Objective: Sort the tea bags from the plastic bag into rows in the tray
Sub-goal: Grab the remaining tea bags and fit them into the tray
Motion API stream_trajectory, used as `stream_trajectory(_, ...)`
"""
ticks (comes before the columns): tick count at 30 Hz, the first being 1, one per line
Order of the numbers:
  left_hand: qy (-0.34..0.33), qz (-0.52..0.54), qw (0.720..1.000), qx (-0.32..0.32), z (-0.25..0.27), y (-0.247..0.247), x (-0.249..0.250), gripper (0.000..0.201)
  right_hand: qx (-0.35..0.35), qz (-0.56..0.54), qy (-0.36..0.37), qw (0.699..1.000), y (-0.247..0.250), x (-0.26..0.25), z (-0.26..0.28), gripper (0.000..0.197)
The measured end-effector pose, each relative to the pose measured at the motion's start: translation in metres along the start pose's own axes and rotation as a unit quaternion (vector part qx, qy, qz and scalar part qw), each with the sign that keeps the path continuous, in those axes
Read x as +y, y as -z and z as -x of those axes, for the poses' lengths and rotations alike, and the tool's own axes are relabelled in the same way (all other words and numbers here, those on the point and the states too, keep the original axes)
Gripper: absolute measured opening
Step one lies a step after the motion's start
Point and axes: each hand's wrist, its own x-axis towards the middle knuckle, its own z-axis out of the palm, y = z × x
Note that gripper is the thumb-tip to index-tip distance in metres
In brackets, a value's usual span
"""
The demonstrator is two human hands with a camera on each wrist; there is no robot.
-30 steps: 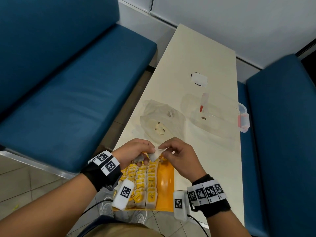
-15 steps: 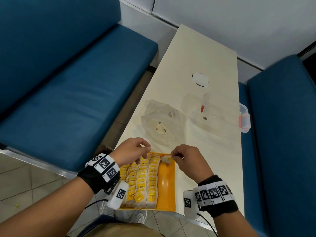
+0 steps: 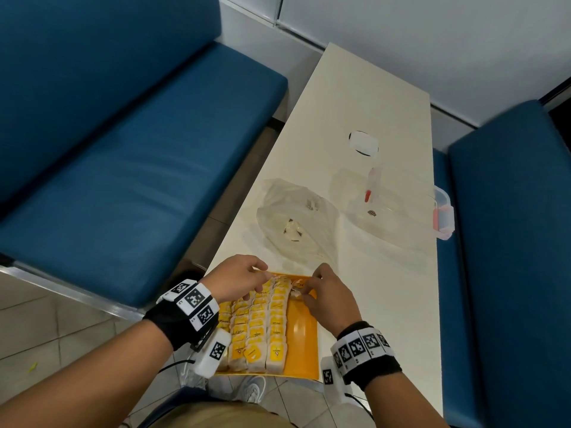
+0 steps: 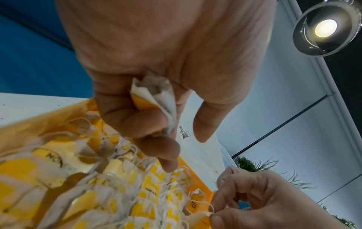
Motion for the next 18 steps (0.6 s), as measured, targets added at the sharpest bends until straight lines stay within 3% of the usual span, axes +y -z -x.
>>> stream_trajectory(7,-0.007,-0.011,1.000,-0.001,-0.002,0.001,-0.001,0.033,0.060,-0.068,-0.026,0.996,-0.009,0.002,-0.007,0.011)
stream_trajectory(15,0.000,-0.005,1.000,-0.006,0.000,0.002,0.001,0.024,0.058,-0.070,-0.013,0.996,-0.017,0.006,-0.013,0.009)
stream_trajectory(18,0.009,0.011,1.000,-0.010,0.002,0.003,0.003,0.033,0.066,-0.066,-0.005,0.996,-0.022,0.007,-0.016,0.008)
